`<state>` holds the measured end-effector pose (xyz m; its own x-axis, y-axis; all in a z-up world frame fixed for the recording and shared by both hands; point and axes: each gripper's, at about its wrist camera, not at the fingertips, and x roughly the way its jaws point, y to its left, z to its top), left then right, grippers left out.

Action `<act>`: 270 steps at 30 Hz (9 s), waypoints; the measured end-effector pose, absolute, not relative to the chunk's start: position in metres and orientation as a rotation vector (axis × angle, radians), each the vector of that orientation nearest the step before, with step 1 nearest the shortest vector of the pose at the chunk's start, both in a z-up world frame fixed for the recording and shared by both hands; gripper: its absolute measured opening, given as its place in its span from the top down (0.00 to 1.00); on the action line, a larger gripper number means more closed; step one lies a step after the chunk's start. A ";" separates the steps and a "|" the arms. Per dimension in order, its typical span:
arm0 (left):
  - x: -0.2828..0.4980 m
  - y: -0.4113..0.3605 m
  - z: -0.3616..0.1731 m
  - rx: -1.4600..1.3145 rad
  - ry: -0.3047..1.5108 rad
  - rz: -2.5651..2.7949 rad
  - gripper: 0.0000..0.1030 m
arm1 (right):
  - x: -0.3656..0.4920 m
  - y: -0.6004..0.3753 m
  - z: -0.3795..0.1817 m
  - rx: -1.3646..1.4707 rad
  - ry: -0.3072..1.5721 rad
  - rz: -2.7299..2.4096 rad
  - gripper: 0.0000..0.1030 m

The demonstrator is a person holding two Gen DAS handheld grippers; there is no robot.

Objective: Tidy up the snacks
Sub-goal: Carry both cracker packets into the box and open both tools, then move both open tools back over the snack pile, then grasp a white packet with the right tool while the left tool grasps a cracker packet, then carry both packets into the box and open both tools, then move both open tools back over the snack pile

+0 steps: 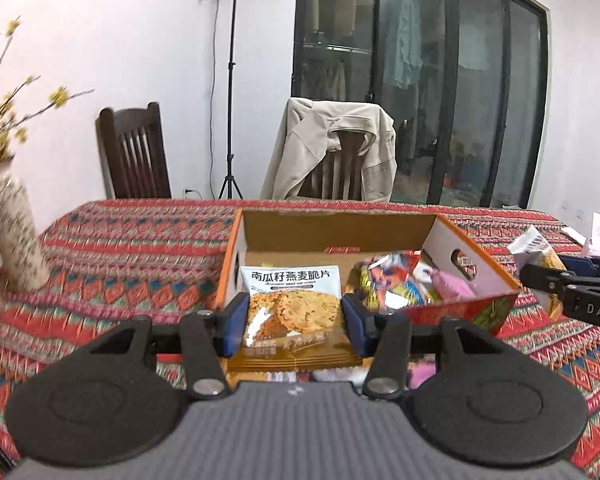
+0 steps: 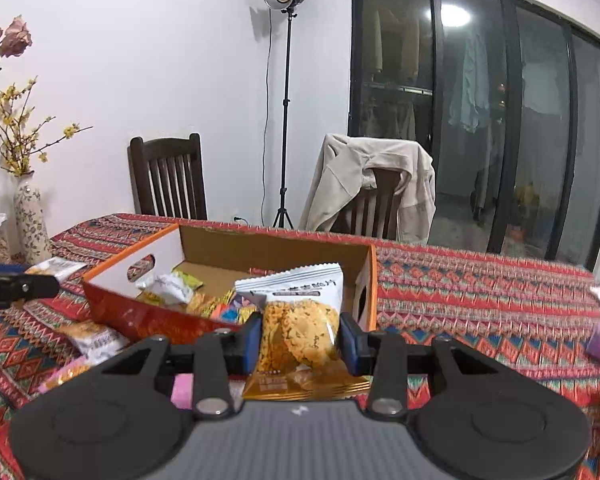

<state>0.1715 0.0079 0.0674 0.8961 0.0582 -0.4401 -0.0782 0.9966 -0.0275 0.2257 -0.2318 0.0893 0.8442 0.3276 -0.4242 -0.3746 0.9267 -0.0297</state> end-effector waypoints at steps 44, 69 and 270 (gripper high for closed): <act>0.277 0.009 0.033 -0.093 0.363 0.154 0.00 | 0.340 -0.216 0.046 0.064 0.496 0.315 0.00; 0.235 0.021 0.069 -0.118 0.424 0.181 0.00 | 0.287 -0.217 0.094 0.018 0.502 0.357 0.00; 0.144 0.054 0.016 -0.162 0.581 0.147 0.00 | 0.204 -0.188 0.051 -0.166 0.631 0.454 0.00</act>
